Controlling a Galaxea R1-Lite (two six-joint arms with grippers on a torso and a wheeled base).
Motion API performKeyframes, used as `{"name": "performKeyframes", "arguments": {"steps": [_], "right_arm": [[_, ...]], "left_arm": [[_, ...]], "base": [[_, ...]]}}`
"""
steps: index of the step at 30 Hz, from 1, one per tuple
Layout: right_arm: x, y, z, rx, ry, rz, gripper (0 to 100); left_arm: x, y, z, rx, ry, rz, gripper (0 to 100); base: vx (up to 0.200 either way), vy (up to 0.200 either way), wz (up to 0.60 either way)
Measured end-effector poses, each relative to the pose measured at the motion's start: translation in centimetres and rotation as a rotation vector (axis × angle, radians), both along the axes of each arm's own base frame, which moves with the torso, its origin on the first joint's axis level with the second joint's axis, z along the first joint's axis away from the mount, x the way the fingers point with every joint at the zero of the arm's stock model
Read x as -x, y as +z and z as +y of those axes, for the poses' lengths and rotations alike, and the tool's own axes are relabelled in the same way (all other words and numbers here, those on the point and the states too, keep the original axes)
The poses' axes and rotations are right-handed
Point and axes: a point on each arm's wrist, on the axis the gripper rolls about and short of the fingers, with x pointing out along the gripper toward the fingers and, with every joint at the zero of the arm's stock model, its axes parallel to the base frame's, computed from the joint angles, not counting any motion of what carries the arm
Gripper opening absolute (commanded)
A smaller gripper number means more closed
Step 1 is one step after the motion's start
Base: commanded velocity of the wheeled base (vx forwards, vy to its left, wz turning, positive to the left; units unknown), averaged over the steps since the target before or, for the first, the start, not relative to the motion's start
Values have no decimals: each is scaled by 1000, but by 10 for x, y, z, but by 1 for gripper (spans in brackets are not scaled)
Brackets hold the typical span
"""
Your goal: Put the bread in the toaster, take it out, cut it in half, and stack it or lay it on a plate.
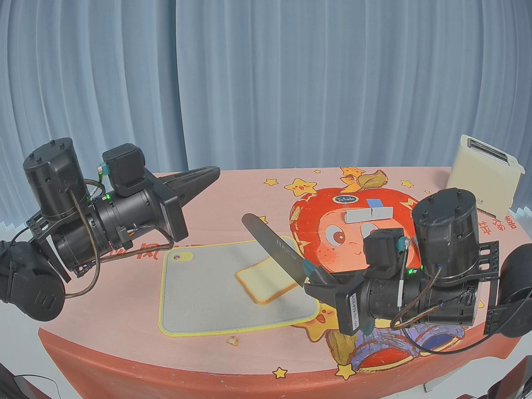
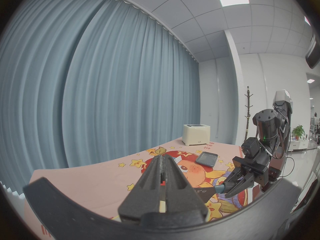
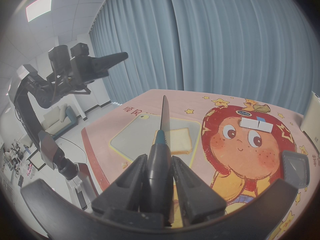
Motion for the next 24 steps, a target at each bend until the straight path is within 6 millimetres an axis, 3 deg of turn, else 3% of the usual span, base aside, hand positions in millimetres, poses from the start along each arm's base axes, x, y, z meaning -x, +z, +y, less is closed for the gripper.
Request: {"name": "performKeyframes", "arguments": {"steps": [8, 16, 24], "right_arm": [[3, 1, -3, 34, -1, 32, 0], [5, -1, -3, 40, 5, 39, 0], [1, -8, 9, 57, 9, 48, 0]], "left_arm": [[-30, 6, -15, 11, -65, -53, 0], [-54, -12, -29, 5, -82, -92, 0], [-69, -39, -34, -20, -80, -40, 0]], "base": [[0, 0, 0], [0, 0, 0], [0, 0, 0]]}}
